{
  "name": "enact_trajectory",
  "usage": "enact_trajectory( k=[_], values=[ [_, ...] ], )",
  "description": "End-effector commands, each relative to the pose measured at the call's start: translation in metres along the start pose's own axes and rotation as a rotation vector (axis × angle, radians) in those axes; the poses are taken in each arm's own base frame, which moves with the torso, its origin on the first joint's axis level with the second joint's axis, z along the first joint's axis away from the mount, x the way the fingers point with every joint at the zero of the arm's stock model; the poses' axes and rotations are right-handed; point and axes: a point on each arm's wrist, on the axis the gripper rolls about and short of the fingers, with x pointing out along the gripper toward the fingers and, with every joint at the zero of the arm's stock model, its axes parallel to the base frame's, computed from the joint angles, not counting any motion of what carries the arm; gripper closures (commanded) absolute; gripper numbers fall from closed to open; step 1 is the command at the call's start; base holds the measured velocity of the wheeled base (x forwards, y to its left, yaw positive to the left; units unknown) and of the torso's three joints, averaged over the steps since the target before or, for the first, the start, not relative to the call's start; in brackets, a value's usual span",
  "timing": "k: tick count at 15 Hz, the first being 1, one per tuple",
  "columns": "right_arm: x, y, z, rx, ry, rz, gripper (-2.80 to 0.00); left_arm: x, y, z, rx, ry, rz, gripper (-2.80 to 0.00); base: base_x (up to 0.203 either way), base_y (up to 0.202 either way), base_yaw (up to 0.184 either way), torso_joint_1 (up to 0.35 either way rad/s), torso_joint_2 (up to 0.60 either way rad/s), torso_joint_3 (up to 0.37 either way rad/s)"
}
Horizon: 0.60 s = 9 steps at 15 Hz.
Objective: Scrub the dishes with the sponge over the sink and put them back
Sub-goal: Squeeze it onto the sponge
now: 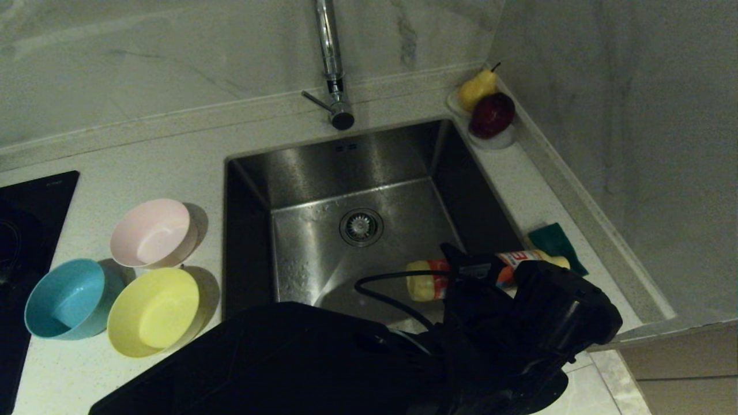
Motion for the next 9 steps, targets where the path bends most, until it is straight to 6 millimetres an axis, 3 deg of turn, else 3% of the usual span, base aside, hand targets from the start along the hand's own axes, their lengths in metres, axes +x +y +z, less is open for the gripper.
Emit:
enact_trajectory(
  k=[1,5,9],
  values=[
    [0.000,0.000,0.000,-0.001,0.001,0.000,0.00,0.000,0.004,0.000,-0.010,0.008,0.007,0.00,0.000,0.000,0.000,0.000,0.00,0.000],
    [0.000,0.000,0.000,-0.001,0.001,0.000,0.00,0.002,0.022,0.007,-0.081,0.045,0.036,0.00,0.000,0.000,0.000,0.000,0.00,0.000],
    [0.000,0.000,0.000,-0.001,0.001,0.000,0.00,0.007,0.020,0.013,-0.061,0.074,0.037,0.00,0.000,0.000,0.000,0.000,0.00,0.000]
  ],
)
